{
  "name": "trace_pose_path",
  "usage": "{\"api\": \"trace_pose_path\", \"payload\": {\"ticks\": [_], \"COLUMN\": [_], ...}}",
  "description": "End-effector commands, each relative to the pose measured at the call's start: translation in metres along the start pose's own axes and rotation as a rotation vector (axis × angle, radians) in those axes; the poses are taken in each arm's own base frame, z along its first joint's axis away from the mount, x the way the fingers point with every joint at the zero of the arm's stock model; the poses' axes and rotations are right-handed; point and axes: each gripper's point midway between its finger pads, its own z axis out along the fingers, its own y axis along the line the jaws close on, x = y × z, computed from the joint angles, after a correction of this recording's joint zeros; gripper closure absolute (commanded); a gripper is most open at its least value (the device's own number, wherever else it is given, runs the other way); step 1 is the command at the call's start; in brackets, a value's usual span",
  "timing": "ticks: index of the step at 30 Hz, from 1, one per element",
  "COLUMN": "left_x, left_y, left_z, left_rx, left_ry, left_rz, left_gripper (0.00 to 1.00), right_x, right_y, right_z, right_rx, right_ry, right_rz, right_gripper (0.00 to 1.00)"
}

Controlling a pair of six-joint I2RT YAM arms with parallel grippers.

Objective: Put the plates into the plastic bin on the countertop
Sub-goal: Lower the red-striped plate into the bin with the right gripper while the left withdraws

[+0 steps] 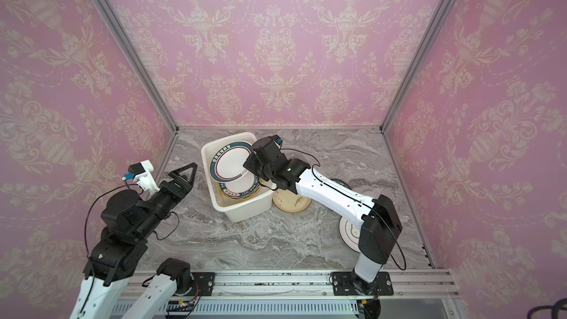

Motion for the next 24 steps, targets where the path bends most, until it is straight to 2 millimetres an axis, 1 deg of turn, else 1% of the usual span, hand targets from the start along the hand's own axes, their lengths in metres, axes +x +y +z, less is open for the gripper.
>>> {"api": "trace_pose_path", "payload": {"ticks": [1,6,12,24], "left_x": [-0.003,-0.004,-0.002,0.000], "left_y": [0.006,0.008,0.009,0.016], "left_z": [-0.009,-0.012,-0.008,-0.004], "left_rx": [-0.039,-0.045,-0.049,-0.072], "left_ry": [-0.021,-0.034,-0.020,-0.018], "left_rz": [0.070,0.090,0.103,0.110], "left_gripper": [0.01,0.01,0.01,0.01], "right_x": [-0.025,-0.024,-0.021,0.003], "right_y": [0.018,0.000,-0.015,-0.042], "right_z": [0.000,0.019,0.039,0.072], "right_rx": [-0.032,0.034,0.120,0.228], "right_ry": [-0.144,-0.192,-0.205,-0.180], "right_rz": [0.118,0.146,0.112,0.068], "right_gripper": [0.98,0.99,0.98,0.96]}}
